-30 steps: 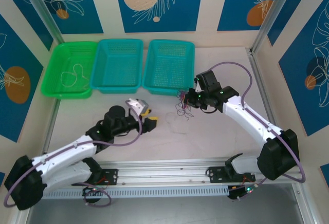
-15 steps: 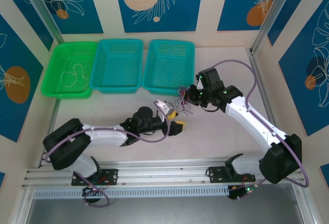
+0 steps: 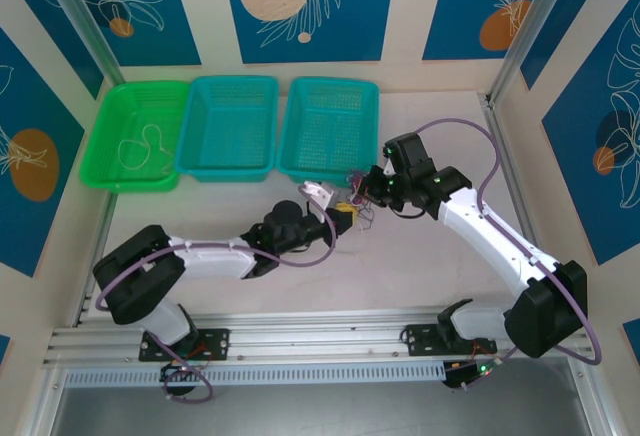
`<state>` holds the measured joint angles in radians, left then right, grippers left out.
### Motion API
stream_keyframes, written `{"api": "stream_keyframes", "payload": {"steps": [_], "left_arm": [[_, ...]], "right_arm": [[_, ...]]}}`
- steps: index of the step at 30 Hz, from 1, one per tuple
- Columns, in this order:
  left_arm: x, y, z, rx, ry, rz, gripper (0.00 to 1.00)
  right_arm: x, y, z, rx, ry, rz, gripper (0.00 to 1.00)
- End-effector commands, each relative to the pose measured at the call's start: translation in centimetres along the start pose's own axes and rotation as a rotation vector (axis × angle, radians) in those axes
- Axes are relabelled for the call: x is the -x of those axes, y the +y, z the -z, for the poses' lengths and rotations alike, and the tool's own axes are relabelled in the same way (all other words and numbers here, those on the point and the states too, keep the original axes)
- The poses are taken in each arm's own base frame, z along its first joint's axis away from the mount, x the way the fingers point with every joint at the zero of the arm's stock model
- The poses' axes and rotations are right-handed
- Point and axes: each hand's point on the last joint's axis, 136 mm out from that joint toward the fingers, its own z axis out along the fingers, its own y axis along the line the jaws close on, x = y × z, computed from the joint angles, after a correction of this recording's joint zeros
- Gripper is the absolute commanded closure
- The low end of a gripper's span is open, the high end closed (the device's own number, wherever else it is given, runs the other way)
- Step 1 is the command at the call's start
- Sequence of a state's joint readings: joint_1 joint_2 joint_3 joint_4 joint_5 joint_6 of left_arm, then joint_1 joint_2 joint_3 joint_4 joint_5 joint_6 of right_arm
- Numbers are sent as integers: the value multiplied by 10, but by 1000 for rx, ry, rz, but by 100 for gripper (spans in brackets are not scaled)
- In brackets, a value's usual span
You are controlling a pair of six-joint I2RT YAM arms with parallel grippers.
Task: Untangle the cables
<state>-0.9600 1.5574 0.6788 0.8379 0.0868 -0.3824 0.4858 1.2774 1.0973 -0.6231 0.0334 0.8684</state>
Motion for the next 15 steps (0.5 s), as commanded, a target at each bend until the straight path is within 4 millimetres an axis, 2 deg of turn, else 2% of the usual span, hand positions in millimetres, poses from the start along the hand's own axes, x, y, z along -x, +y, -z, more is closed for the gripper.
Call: {"api": "stream_keyframes", "payload": {"steps": [1, 4, 10, 13, 15], "left_arm": [[18, -9, 14, -10, -39, -52, 100], [17, -9, 27, 5, -15, -81, 100], [14, 1, 53, 79, 36, -151, 100], [24, 7, 70, 120, 20, -150, 100], [36, 13, 84, 157, 0, -149, 100]], "right_arm": [[0, -34, 3, -130, -36, -62, 93], [7, -75, 2, -241, -62, -142, 90], [16, -152, 2, -327, -81, -343, 85], [18, -180, 5, -347, -108, -421, 81], [21, -191, 7, -345, -122, -444, 82]]}}
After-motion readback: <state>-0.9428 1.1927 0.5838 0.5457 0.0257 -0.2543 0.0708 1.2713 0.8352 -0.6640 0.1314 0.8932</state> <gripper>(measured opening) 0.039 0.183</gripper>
